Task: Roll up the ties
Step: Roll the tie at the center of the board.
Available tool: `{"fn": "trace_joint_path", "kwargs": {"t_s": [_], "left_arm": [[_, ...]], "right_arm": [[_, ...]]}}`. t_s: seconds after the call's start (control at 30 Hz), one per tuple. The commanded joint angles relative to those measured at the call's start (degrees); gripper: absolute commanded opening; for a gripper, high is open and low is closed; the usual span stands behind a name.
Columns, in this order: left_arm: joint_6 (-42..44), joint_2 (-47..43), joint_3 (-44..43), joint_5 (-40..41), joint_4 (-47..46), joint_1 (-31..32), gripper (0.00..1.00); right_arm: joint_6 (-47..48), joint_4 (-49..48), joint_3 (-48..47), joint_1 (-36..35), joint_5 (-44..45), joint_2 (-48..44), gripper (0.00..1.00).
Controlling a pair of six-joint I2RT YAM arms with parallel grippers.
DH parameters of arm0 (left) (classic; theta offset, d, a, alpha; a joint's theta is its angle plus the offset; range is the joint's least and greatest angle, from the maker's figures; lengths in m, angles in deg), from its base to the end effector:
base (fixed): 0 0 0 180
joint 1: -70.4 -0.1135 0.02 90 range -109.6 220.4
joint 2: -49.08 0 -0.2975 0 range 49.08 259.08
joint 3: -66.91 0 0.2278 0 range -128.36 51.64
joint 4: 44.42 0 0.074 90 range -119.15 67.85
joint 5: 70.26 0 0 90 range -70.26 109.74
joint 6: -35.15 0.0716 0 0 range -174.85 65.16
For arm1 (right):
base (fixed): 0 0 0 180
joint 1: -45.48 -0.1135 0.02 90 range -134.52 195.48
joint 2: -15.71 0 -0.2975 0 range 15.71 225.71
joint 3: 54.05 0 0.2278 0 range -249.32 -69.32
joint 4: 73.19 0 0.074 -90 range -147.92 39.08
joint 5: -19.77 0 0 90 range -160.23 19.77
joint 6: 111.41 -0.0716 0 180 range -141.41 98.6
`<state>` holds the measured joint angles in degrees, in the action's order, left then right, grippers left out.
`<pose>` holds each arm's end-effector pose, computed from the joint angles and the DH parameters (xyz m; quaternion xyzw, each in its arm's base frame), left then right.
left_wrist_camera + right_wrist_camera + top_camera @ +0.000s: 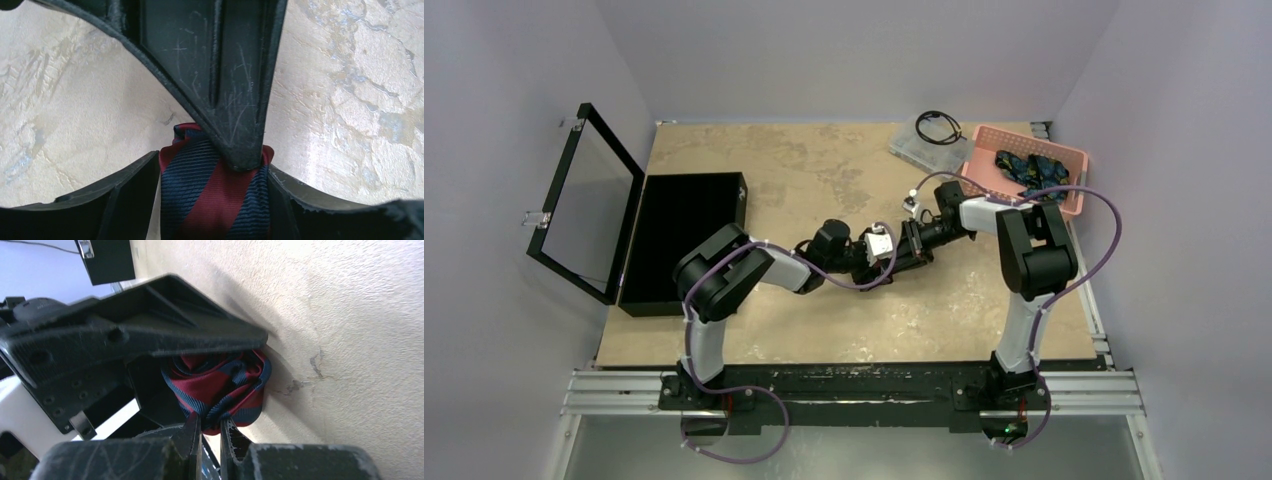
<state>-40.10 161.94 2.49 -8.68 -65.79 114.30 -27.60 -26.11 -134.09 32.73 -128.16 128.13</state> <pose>0.2708 -0.3079 0.1548 0.5167 0.6581 -0.3300 0.4370 0.3244 0.1356 0.1564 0.0943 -0.8672 -0.4889 0.0001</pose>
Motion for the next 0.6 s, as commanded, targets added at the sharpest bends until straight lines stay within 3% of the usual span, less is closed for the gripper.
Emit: {"fn": "trace_joint_path", "kwargs": {"t_s": [0.0,0.4,0.57], "left_arm": [[-0.4,-0.4,2.4,-2.2,5.6,-0.7,0.66],[2.4,-1.6,5.3,-9.7,1.3,-0.8,0.68],[1.7,-1.8,5.6,-7.7,0.2,-0.8,0.65]], "right_arm": [[2.7,-2.4,-1.0,-1.5,3.5,0.4,0.00],[2.6,-2.4,-1.4,-1.4,4.8,0.9,0.00],[3.0,-1.9,-1.7,-1.4,5.1,1.2,0.00]]}}
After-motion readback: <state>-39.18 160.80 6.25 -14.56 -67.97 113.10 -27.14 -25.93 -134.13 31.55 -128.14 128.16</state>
